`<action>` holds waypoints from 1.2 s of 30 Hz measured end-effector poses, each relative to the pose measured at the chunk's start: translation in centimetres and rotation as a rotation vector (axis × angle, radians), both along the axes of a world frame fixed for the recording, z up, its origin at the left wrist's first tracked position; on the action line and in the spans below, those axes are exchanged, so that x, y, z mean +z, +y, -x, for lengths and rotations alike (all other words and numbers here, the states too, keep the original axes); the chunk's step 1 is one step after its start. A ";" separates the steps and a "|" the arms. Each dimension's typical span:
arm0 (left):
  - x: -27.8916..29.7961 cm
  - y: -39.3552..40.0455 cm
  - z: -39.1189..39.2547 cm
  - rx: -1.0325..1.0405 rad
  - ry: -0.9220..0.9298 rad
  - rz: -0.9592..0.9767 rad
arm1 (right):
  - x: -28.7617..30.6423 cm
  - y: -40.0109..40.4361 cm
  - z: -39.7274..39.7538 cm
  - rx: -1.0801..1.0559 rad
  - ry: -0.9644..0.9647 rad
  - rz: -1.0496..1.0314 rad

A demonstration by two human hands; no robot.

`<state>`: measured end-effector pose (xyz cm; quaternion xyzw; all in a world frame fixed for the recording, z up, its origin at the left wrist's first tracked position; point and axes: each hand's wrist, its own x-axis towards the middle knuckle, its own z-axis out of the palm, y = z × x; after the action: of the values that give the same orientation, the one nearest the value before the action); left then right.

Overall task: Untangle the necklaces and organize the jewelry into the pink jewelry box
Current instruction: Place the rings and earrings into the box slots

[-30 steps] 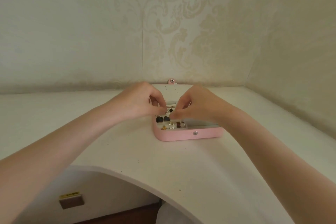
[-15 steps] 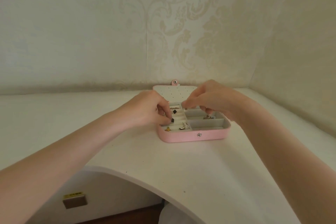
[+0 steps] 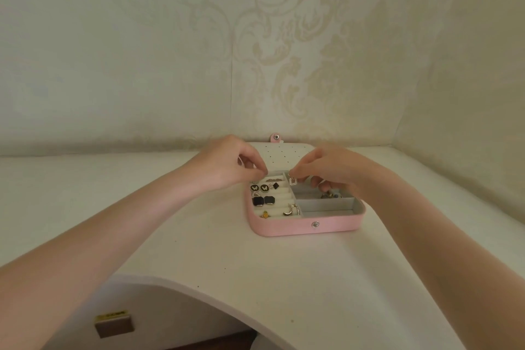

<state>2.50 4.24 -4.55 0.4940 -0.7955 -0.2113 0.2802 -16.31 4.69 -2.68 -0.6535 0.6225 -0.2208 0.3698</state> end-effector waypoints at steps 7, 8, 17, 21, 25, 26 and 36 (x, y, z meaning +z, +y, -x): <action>-0.1 -1.1 1.6 -0.035 -0.140 0.015 | -0.4 -0.4 0.1 0.016 -0.043 -0.002; -0.2 -1.2 1.8 -0.043 -0.159 0.007 | -0.4 -0.4 0.2 0.017 -0.053 -0.004; 0.5 -1.4 2.8 -0.033 -0.336 -0.012 | -0.8 -0.8 0.3 0.043 -0.092 -0.012; 1.2 -1.7 3.2 0.005 -0.154 -0.159 | -0.7 -0.8 0.5 0.052 -0.101 -0.013; 1.6 -2.0 2.4 0.100 0.132 -0.276 | -0.7 -0.7 0.9 0.063 -0.102 -0.012; 1.5 -2.0 2.1 0.109 0.136 -0.275 | -0.6 -0.7 1.0 0.062 -0.116 -0.015; 0.6 -1.7 1.5 0.152 0.110 -0.243 | -0.5 -1.2 0.2 0.066 -0.124 -0.029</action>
<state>0.96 2.56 -3.96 0.5706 -0.7080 -0.3110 0.2764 -16.48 3.54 -3.16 -0.6533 0.5797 -0.2393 0.4242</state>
